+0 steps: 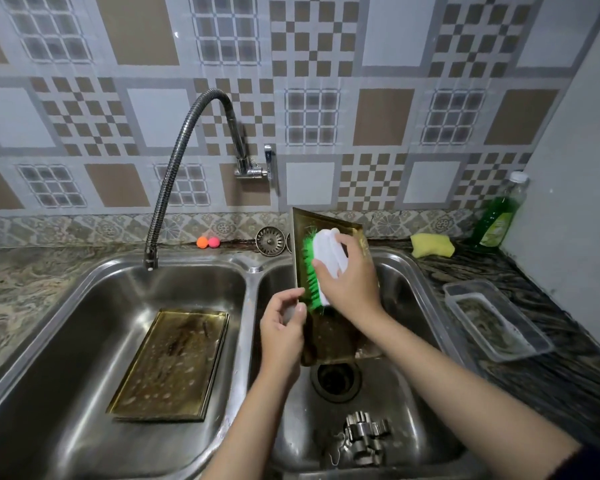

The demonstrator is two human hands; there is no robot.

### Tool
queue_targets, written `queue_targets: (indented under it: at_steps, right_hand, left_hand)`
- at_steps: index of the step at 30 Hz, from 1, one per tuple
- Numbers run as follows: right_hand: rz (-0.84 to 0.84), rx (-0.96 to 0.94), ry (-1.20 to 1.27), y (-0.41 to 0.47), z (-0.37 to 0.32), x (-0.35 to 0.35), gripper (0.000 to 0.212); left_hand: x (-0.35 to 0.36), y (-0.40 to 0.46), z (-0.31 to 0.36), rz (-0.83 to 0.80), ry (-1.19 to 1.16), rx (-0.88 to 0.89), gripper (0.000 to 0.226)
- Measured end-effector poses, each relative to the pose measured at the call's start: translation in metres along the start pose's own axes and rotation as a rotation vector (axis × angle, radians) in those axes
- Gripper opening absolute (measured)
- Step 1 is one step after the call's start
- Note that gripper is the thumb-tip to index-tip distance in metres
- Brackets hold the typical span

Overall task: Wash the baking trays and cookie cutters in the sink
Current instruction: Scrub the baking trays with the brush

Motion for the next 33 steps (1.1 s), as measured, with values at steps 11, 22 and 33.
queue_targets:
  at_steps: [11,22,33]
  right_hand:
    - [-0.023,0.001,0.033,-0.036,0.025,0.009,0.057]
    - [-0.144,-0.03,0.141,-0.065,0.026,0.032,0.056]
    - [-0.137,0.087,0.102,-0.053,0.09,-0.041,0.035]
  left_hand:
    - [-0.013,0.01,0.022,0.087,-0.043,0.056,0.03]
    - [-0.028,-0.002,0.0,0.159,-0.046,-0.019,0.033]
    - [-0.084,-0.014,-0.015,0.263,-0.067,-0.203,0.032]
Point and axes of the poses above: each hand's wrist, its own y-axis towards the middle knuckle, its own x-axis out of the palm, z = x × y, the point moved 8 cm from there along y, towards the middle knuckle, and after that the axes turned 10 degrees about -y, right-handed, at the moved point
